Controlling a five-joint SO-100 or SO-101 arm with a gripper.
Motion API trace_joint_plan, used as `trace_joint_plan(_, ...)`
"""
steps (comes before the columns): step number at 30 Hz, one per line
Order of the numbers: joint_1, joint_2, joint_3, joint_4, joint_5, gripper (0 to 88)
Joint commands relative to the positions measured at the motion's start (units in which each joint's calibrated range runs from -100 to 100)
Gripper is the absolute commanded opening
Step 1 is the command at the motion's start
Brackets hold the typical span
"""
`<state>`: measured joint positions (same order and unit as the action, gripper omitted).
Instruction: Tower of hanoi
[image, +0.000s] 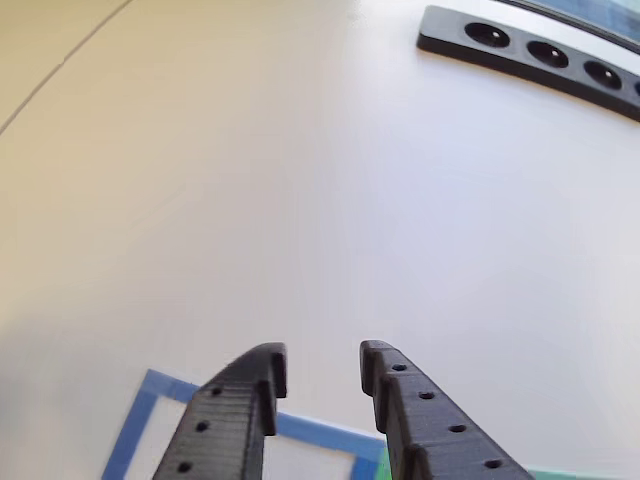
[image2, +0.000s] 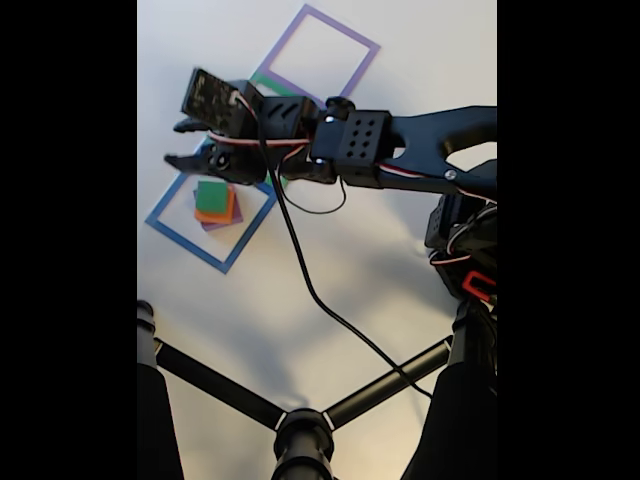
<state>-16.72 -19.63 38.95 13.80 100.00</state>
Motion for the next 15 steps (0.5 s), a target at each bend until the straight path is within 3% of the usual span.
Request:
trace_joint_plan(1, 4.18, -9.06, -10.37, 18.38, 0.00, 0.0)
trace_joint_plan(11, 16.15, -12.82, -40.90, 62.89, 0.00, 0.0)
trace_joint_plan(15, 19.97, -12.74, -49.63, 72.53, 0.00, 0.0)
